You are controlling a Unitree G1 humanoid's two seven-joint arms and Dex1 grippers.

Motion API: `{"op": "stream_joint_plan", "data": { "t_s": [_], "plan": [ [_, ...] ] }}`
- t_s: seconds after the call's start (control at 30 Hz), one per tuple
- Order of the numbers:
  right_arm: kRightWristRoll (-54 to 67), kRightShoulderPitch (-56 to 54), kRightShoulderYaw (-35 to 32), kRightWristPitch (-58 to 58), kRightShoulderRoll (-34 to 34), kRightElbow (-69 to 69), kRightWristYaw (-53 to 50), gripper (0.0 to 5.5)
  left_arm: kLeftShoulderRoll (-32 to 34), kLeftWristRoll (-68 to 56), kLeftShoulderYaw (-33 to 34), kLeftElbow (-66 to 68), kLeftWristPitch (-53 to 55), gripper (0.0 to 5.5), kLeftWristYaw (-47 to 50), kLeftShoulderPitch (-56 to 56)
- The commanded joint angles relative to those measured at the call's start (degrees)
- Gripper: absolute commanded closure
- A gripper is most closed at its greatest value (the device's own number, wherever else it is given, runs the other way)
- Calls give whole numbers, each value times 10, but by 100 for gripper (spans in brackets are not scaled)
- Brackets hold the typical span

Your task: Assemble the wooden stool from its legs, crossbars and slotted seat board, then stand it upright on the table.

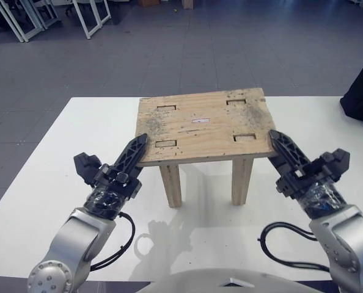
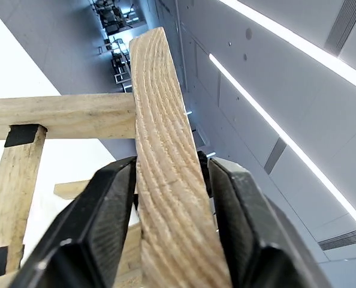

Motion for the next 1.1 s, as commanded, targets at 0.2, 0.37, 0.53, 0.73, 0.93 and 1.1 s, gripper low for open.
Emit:
{"op": "stream_joint_plan", "data": {
  "t_s": [0.2,0.37,0.53,0.73,0.93,1.1],
  "plan": [
    [3,38,-44,74,-40,51,70,422,-50,51,-4,38,26,191,41,-7],
    [3,-1,-66,98,-3,76,74,296,-47,51,41,65,42,96,24,-67],
    [3,-75,-128,150,14,135,79,213,-35,26,93,79,66,11,4,-103],
    [3,-197,-238,278,-56,278,134,213,12,143,157,112,102,2,-92,-99],
    [-457,-297,-72,190,-36,400,208,213,91,777,11,367,-52,2,-74,-267],
    [-815,-345,71,35,15,517,164,213,25,951,-37,475,-141,2,-17,-322]
  ]
}}
